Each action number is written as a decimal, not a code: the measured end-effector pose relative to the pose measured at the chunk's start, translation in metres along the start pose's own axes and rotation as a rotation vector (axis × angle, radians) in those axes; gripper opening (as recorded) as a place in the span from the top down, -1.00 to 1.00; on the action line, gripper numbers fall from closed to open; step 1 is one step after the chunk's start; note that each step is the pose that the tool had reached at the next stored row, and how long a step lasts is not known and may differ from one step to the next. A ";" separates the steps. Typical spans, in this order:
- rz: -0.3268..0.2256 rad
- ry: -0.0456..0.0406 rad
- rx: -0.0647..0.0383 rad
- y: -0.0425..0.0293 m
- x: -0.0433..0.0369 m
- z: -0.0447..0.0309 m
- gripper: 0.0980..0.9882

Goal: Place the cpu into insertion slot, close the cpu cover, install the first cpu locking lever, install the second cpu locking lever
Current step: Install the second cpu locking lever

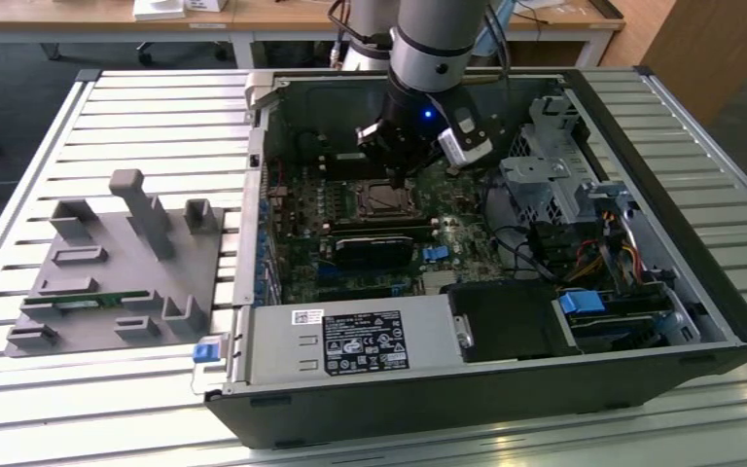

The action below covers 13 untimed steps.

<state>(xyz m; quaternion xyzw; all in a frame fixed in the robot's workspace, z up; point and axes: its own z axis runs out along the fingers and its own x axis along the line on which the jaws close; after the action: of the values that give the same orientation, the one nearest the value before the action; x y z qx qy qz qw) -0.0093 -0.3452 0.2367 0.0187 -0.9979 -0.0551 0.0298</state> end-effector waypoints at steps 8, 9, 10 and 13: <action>-0.001 -0.0007 -0.025 -0.0056 0.0002 -0.0007 0.98; -0.002 -0.0007 -0.026 -0.0077 0.0003 -0.0009 0.98; -0.002 -0.0008 -0.026 -0.0098 0.0004 -0.0011 0.98; -0.002 -0.0008 -0.028 -0.0167 0.0007 -0.0018 0.98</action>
<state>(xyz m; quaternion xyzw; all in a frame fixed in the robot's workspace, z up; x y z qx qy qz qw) -0.0094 -0.3620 0.2367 0.0191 -0.9970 -0.0690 0.0296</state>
